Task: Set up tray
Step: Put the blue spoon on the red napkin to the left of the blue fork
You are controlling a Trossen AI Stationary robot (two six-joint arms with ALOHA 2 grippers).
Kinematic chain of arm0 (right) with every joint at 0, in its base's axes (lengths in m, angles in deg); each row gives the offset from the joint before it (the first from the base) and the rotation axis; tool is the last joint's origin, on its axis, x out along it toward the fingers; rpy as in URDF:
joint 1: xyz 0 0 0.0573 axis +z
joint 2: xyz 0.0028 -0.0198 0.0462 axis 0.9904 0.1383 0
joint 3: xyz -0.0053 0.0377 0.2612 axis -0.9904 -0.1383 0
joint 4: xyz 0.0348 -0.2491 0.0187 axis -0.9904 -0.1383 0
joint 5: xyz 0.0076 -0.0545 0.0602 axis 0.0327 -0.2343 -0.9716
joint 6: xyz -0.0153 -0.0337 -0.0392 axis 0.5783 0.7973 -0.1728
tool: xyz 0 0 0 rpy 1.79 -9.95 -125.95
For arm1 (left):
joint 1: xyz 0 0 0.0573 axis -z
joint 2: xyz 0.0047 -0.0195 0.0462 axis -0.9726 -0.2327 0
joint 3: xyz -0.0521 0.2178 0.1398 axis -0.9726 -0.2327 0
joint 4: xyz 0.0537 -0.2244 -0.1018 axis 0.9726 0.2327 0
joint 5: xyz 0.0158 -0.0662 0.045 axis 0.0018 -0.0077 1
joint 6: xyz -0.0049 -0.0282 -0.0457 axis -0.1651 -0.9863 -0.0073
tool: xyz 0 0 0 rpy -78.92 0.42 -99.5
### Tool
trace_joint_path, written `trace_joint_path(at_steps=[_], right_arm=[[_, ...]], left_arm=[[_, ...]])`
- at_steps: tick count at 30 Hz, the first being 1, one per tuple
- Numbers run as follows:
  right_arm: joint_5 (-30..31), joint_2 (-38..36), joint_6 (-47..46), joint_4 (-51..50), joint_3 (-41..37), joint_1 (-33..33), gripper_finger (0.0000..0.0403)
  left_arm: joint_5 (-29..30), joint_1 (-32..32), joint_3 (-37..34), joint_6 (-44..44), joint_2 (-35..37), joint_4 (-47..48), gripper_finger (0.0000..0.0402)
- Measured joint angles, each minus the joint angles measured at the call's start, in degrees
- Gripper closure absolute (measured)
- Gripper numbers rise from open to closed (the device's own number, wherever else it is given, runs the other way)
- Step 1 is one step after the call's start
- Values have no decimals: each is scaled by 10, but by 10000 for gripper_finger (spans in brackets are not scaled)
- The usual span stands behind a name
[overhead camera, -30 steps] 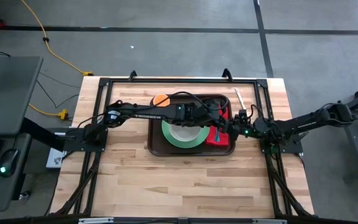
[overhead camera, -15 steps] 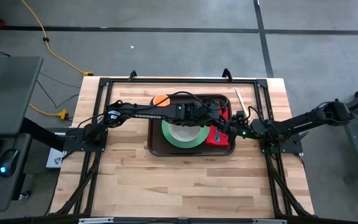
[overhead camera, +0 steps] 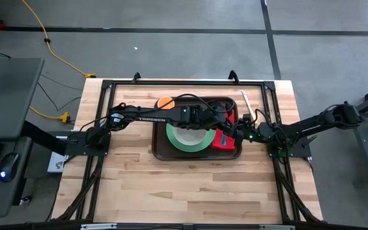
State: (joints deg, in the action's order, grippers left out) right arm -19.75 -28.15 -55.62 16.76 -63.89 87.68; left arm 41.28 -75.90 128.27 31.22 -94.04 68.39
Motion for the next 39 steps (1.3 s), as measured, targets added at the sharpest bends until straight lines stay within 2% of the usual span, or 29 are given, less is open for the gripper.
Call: trace_joint_path(at_steps=[7,15,22,39], right_arm=[[-1,0,-11,1,0,0,403],[-12,0,-30,2,0,0,402],[-15,-1,-45,-6,0,0,402],[-22,-1,-47,-13,0,0,402]], left_arm=[[-1,0,0,-2,0,2,373],[-3,1,0,5,0,2,391],[-4,1,0,6,0,4,377],[-13,1,0,8,0,8,373]])
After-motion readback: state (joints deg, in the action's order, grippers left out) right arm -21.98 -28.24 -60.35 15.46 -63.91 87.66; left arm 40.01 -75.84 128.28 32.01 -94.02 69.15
